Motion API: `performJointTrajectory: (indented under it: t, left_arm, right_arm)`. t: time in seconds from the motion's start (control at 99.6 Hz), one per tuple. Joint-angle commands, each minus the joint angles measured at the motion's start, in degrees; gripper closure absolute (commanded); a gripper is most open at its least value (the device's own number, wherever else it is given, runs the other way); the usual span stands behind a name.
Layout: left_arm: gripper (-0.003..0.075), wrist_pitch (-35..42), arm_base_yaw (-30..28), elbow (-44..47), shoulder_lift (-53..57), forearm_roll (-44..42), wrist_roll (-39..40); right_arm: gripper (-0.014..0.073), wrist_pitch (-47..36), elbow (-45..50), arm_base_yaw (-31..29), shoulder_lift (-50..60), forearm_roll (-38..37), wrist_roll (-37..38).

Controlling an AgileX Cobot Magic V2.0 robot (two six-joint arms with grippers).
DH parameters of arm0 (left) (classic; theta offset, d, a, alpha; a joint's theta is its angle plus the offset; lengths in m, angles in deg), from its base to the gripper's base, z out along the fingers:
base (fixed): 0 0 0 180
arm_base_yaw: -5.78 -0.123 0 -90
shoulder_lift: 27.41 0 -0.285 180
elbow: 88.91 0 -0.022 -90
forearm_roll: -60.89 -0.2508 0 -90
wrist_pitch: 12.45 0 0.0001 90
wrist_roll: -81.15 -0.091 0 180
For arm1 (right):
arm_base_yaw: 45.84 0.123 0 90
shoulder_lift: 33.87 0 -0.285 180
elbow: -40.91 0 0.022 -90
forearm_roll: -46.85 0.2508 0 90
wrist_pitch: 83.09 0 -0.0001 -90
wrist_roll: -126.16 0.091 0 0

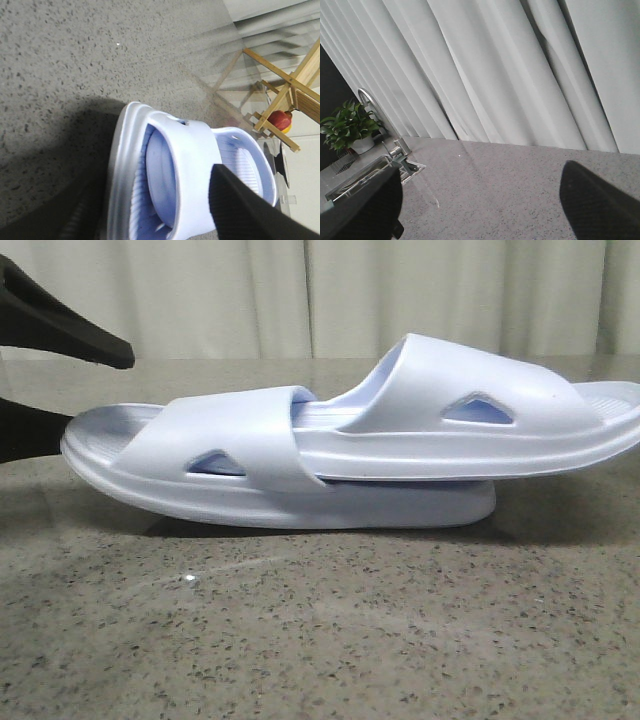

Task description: Insert blue slippers together front up

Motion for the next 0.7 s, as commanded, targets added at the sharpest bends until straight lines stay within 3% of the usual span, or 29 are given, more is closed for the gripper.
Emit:
performJointTrajectory:
  t: [0.0,0.13,0.351,0.693]
  left_arm:
    - [0.0276,-1.8,0.3,-1.2,1.2,2.8,-0.1]
    - [0.0229,-1.8,0.3,-1.8,1.2,2.8,-2.3]
    - [0.0227,1.3,0.3,-2.6,1.2,2.6,-5.2]
    - [0.0227,5.1,0.2,-2.7,1.2,7.0,-18.0]
  right_arm:
    - [0.0029,2.1,-1.9,-0.4,1.2,4.5,0.0]
    - [0.0029,2.5,-1.9,-0.4,1.2,4.7,0.0]
    - [0.0034,2.9,-1.9,-0.4,1.2,4.7,0.0]
    - [0.0034,2.9,-1.9,-0.4,1.2,4.7,0.0]
